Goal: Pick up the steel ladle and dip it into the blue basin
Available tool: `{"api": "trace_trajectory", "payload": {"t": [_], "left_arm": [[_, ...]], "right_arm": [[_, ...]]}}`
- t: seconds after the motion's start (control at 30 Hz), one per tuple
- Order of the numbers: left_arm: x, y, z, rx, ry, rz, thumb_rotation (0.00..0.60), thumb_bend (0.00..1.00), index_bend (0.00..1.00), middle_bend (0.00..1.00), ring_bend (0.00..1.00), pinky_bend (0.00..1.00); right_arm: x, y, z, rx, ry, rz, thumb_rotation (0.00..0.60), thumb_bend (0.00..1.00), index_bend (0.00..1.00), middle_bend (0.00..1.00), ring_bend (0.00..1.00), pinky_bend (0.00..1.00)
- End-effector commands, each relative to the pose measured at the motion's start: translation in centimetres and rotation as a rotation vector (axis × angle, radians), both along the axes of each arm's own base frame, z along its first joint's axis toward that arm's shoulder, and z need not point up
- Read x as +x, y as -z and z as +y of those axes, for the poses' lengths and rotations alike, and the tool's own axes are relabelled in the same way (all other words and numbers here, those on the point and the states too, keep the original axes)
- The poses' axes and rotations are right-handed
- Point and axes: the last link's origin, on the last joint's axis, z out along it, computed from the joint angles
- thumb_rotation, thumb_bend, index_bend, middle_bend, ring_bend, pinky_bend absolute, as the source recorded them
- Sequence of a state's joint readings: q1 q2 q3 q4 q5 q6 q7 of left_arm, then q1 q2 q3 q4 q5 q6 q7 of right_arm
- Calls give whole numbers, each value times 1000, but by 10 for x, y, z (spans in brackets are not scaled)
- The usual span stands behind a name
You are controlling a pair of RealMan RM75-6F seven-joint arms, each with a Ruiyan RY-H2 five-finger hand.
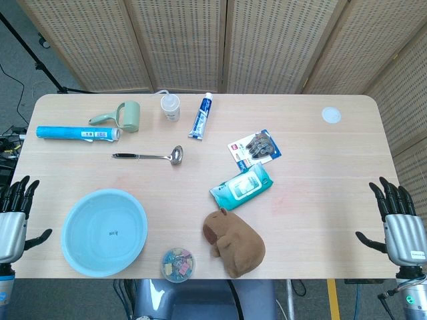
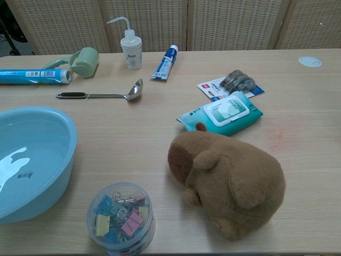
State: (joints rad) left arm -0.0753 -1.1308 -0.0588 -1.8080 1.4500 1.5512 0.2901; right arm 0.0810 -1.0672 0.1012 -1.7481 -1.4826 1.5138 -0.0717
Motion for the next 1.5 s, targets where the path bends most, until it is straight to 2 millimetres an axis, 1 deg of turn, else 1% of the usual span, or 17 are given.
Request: {"api": "trace_trajectory", "payload": {"t": [0.03, 0.47, 0.57, 0.63, 0.67, 0.7, 0.73, 0.77, 0.8, 0.83, 0.87, 0.97, 1.0, 1.03, 1.1, 1.3, 1.5], "left_arm": [[0, 0, 0, -1, -1, 4, 600, 11, 0, 0, 0, 0], [2, -1, 6, -7, 15, -9, 600, 11, 0, 0, 0, 0], [6, -4, 20, -7, 50, -16, 600, 12, 0, 0, 0, 0], [12, -6, 39, -48, 78, -37, 600, 25, 0, 1, 0, 0], [16, -8, 47, -67, 97, -43, 600, 39, 0, 42, 8, 0], [19, -10, 54, -83, 115, -48, 600, 58, 0, 139, 63, 13], [22, -11, 61, -99, 135, -56, 600, 73, 0, 232, 129, 36], [26, -11, 70, -123, 153, -70, 600, 91, 0, 397, 260, 99], [31, -12, 78, -137, 174, -79, 600, 101, 0, 495, 362, 169], [32, -12, 81, -144, 182, -82, 600, 109, 0, 619, 499, 305], [36, -12, 88, -155, 201, -94, 600, 109, 0, 703, 596, 453], [49, -15, 111, -146, 256, -99, 600, 93, 0, 897, 831, 896], [51, -15, 116, -143, 262, -93, 600, 86, 0, 928, 868, 950], [56, -14, 124, -161, 255, -100, 600, 76, 0, 961, 907, 989], [61, -14, 133, -182, 242, -110, 600, 61, 0, 985, 935, 1000], [67, -8, 170, -260, 140, -116, 600, 34, 0, 989, 937, 1000], [64, 11, 213, -308, 21, -133, 600, 37, 3, 989, 937, 1000]], "right_arm": [[0, 0, 0, 0, 0, 1, 600, 0, 0, 0, 0, 0], [-1, 0, -1, -2, 9, 6, 600, 0, 0, 0, 0, 0], [-2, 0, -2, -2, 19, 7, 600, 0, 0, 0, 0, 0], [-4, -1, -3, -3, 25, 11, 600, 0, 0, 0, 0, 0], [-4, -1, -3, -5, 26, 10, 600, 0, 0, 0, 0, 0], [-4, -1, -3, -7, 26, 10, 600, 0, 0, 0, 0, 0], [-4, -2, -3, -9, 26, 10, 600, 0, 0, 0, 0, 0], [-4, -2, -4, -11, 26, 11, 600, 0, 0, 0, 0, 0], [-4, -2, -4, -12, 27, 10, 600, 0, 0, 0, 0, 0], [-4, -2, -4, -12, 27, 10, 600, 0, 0, 0, 0, 0], [-4, -2, -4, -12, 27, 10, 600, 0, 0, 0, 0, 0], [-5, -2, -4, -13, 31, 13, 600, 0, 0, 0, 0, 0], [-5, -2, -5, -13, 32, 13, 600, 0, 0, 0, 0, 0], [-6, -2, -5, -13, 35, 16, 600, 0, 0, 0, 0, 0], [-7, -1, -6, -13, 38, 19, 600, 0, 0, 0, 0, 0], [-11, 1, -8, -12, 55, 28, 600, 0, 0, 0, 0, 0], [-16, 1, -12, -20, 77, 44, 600, 0, 0, 0, 0, 0]]}}
